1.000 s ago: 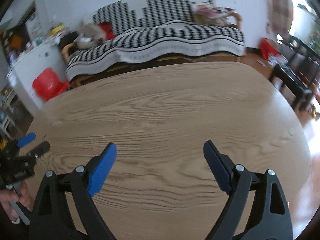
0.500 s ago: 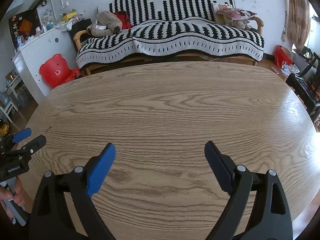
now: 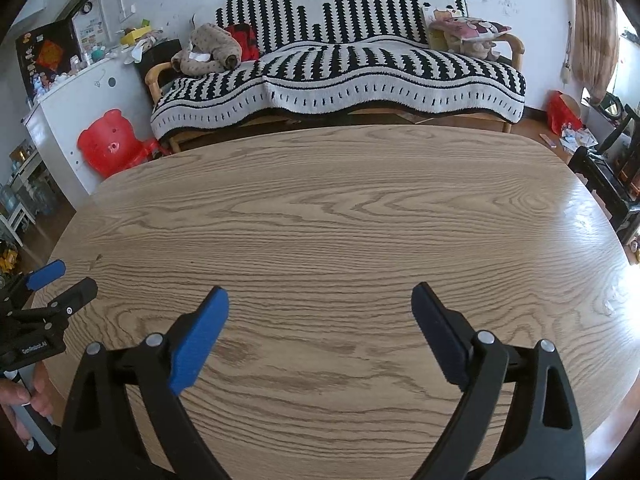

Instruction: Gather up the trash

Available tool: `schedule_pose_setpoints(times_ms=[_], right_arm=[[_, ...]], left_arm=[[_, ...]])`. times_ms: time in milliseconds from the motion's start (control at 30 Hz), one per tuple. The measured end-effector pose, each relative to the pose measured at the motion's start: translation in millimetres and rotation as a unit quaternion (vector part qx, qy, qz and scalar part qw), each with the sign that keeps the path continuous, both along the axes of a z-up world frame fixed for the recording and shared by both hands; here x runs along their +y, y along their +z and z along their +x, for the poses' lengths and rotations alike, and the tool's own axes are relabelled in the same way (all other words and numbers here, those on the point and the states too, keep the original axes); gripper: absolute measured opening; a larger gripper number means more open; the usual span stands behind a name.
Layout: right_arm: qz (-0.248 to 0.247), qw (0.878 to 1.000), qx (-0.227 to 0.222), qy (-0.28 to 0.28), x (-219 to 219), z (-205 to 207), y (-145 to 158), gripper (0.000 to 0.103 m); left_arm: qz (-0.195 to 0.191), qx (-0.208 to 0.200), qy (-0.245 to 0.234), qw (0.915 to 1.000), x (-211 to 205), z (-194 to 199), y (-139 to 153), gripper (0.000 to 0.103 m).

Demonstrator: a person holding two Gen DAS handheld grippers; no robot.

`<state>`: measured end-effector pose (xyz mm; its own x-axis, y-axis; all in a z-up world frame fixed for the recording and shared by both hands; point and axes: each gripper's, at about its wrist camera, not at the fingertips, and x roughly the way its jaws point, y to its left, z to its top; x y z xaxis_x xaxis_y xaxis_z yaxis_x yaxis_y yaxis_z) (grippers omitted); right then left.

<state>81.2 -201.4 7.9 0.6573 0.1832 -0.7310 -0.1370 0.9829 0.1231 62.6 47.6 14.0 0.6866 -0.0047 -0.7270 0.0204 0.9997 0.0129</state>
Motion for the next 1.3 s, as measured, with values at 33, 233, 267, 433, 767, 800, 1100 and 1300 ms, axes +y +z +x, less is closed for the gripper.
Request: schedule_pose_setpoints(times_ms=[33,233,267,433,767,800,1100,1300], right_arm=[[0.000,1.000,0.000,-0.001,-0.3,-0.3,0.1,0.089],[-0.002,1.000,-0.002,-0.004,-3.7,-2.9,1.2,0.090],[-0.002,1.000,-0.001,-0.003,-3.6,-3.3,0.9,0.090],[-0.003,1.000,0.000,-0.001,-3.5,-3.9,0.0,0.090],[-0.004,1.000,0.001,0.000,-2.7,-4.2,-0.8,0.090],[-0.004,1.000,0.001,0.000,-2.6,-4.1,-0.7,0.090],[-0.005,1.000,0.001,0.001,-2.9,-4.6,-1.0,0.090],[-0.005,1.000,0.001,0.001,-2.9,-5.1,-1.1,0.090]], left_arm=[[0.000,0.000,0.000,1.0000,0.0,0.1,0.1,0.095],[0.001,0.000,0.000,1.0000,-1.8,-1.0,0.7,0.095],[0.000,0.000,0.001,1.0000,-1.6,-1.1,0.7,0.095],[0.001,0.000,0.000,1.0000,-2.4,-1.2,0.6,0.095],[0.001,0.001,0.000,1.0000,-4.1,-2.0,0.9,0.095],[0.002,0.001,-0.001,1.0000,-3.8,-1.4,0.9,0.095],[0.003,0.000,-0.001,1.0000,-4.7,-2.7,0.8,0.095],[0.002,0.001,0.000,1.0000,-6.0,-2.7,1.3,0.095]])
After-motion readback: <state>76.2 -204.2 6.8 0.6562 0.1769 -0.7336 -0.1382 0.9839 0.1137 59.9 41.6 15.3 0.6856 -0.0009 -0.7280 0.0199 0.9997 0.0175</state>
